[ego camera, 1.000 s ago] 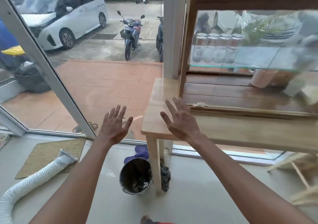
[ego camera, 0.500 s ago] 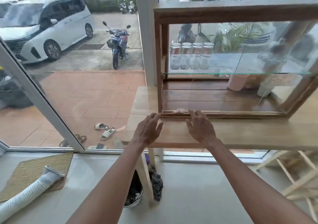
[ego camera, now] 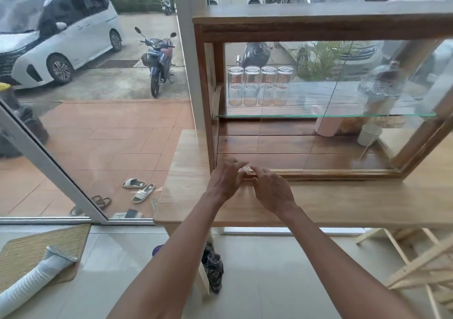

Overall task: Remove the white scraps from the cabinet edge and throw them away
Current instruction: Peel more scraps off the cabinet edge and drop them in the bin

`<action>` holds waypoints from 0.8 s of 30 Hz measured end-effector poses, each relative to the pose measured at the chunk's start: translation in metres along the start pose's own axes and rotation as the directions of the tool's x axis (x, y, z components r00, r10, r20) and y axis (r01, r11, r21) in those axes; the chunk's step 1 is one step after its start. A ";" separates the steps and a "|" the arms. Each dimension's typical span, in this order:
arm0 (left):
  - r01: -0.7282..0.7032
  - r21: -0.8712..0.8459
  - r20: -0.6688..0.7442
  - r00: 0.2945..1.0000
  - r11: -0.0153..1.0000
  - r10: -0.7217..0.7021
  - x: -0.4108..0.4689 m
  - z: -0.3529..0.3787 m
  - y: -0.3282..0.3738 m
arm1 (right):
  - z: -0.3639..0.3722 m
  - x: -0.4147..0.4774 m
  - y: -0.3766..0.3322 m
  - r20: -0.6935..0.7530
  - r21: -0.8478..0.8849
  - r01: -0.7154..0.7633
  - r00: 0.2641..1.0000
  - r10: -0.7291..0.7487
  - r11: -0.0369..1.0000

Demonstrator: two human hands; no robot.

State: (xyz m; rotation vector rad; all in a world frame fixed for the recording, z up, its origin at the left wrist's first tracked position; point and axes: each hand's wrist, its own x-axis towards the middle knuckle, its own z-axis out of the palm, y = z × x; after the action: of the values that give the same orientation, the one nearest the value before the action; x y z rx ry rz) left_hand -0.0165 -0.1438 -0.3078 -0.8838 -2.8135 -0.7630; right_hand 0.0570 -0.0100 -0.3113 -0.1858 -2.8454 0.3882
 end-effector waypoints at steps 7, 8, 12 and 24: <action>0.064 -0.062 -0.050 0.997 0.996 -0.067 0.004 0.012 -0.011 | 0.003 0.014 -0.006 -0.004 -0.143 0.005 1.000 -0.006 0.990; 0.068 -0.069 -0.051 0.996 0.995 -0.072 0.004 0.012 -0.012 | 0.004 0.017 -0.007 -0.014 -0.132 -0.004 1.000 0.003 0.991; 0.077 -0.094 -0.077 0.993 0.993 -0.084 0.002 0.013 -0.015 | 0.007 0.021 -0.007 -0.060 -0.075 -0.043 0.997 0.038 0.996; 0.053 -0.079 -0.196 0.978 0.995 -0.067 -0.004 0.015 -0.019 | 0.005 0.021 -0.006 -0.109 0.118 -0.096 0.988 0.109 0.988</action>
State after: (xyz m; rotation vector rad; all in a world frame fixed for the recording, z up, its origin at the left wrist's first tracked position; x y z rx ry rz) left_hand -0.0225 -0.1520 -0.3297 -0.6917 -2.6622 -0.9139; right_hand 0.0349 -0.0138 -0.3091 -0.3230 -2.6988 0.5392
